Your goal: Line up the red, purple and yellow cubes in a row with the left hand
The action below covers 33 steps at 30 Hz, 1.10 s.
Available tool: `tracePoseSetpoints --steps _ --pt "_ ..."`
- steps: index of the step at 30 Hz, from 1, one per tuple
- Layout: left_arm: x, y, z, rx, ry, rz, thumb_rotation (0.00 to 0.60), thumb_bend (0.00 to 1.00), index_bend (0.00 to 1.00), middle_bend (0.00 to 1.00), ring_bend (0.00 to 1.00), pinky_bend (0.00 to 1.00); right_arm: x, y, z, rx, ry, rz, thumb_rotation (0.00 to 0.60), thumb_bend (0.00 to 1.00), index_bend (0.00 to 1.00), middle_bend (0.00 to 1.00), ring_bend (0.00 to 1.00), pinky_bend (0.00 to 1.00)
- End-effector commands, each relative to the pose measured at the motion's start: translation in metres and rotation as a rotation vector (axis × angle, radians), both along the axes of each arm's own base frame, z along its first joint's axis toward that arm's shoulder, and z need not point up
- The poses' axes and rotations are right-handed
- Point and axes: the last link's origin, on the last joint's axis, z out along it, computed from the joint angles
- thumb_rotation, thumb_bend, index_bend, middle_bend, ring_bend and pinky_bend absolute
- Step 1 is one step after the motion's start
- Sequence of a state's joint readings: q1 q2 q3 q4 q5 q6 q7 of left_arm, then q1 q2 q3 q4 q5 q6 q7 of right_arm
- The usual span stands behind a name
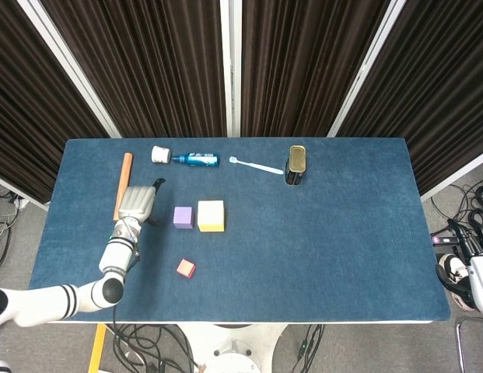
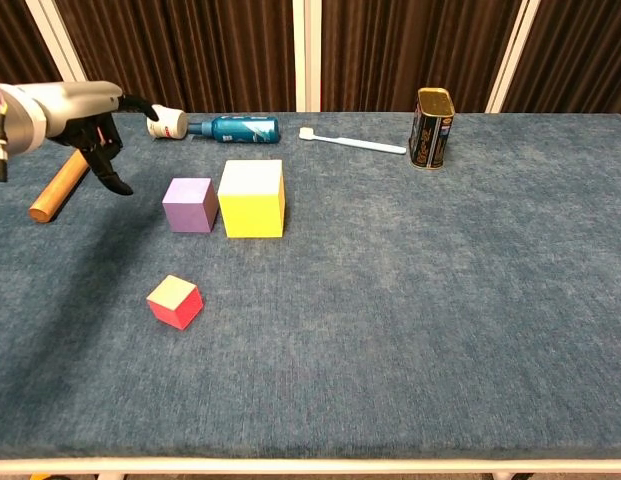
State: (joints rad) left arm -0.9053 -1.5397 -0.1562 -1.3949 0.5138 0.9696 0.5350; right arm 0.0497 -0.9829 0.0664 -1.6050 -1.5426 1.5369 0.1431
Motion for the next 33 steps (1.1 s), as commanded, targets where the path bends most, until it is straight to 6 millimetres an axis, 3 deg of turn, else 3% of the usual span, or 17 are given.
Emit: tracePoseSetpoints --steps 1,16,33 --pt "-0.008 0.008 -0.02 -0.006 0.007 0.001 0.6 0.12 0.17 0.92 0.96 1.0 0.0 0.0 -0.001 0.002 -0.001 -0.002 0.6 0.24 0.08 0.16 0.02 0.16" --pt "0.018 0.026 -0.05 -0.034 -0.043 -0.04 0.6 0.09 0.17 0.92 0.96 1.0 -0.002 0.0 0.0 -0.005 0.009 -0.028 0.6 0.24 0.08 0.16 0.02 0.16" --pt "0.03 0.027 -0.054 -0.052 -0.046 -0.051 0.6 0.09 0.17 0.91 0.95 1.0 -0.005 0.002 0.002 -0.009 0.007 -0.039 0.6 0.24 0.08 0.16 0.02 0.16"
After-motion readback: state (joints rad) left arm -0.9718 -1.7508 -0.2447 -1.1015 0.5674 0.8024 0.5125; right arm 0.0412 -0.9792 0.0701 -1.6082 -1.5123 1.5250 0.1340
